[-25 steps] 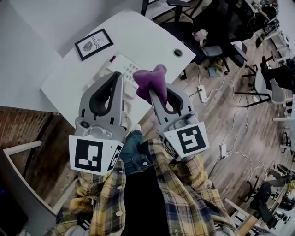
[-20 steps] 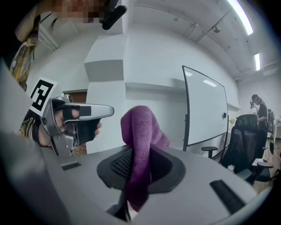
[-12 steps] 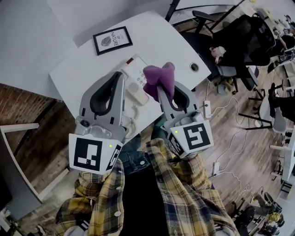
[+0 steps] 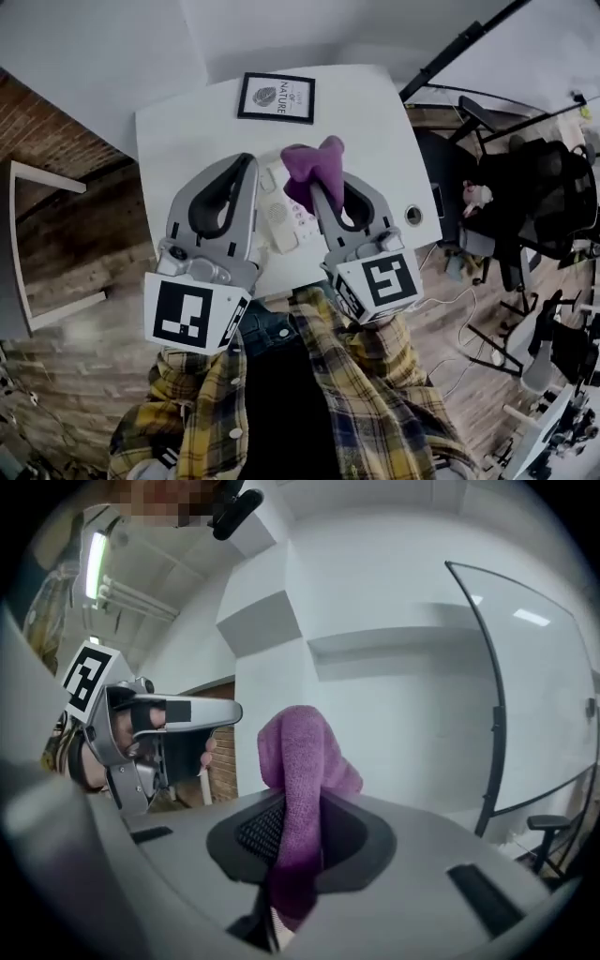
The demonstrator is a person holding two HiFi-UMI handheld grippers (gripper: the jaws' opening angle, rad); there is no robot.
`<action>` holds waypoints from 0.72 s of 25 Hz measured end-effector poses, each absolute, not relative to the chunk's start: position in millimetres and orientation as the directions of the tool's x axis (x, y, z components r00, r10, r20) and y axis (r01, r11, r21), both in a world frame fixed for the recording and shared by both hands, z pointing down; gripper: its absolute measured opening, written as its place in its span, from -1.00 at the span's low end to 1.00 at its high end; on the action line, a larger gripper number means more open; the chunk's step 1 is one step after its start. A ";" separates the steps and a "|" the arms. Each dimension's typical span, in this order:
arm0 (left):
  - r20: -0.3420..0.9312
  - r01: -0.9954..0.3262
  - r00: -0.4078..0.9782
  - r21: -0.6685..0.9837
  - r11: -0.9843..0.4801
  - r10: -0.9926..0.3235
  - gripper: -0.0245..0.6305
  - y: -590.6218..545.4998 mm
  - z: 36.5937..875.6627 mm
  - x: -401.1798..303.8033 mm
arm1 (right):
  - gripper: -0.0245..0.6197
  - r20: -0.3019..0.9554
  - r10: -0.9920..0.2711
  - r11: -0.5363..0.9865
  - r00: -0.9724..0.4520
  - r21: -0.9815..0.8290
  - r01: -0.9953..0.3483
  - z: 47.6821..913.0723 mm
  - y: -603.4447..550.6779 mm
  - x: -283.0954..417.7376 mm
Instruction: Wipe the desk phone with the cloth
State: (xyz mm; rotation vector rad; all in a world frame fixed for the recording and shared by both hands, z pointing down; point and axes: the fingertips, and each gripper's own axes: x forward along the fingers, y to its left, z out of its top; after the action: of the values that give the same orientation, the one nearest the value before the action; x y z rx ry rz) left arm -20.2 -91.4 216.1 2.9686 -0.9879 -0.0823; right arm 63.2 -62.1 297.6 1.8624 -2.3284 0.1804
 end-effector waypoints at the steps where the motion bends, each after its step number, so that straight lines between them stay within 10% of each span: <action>1: -0.044 -0.626 0.778 0.026 -0.779 -0.626 -0.88 -94.0 215.8 -15.8 | -0.71 0.196 -0.947 0.261 -0.255 0.006 -0.965 297.0 -68.0 66.5; 18: -0.026 -0.917 0.399 0.005 -0.399 -0.917 -0.88 -90.6 210.4 -15.6 | -0.71 0.187 -0.739 0.652 -0.647 -0.046 -0.757 298.5 -110.5 88.7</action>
State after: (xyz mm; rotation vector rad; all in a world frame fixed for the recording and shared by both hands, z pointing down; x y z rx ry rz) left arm -15.6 -90.6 210.4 2.6358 -1.7270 -0.0392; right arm 88.7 -110.5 298.5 1.2379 -2.7148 0.1798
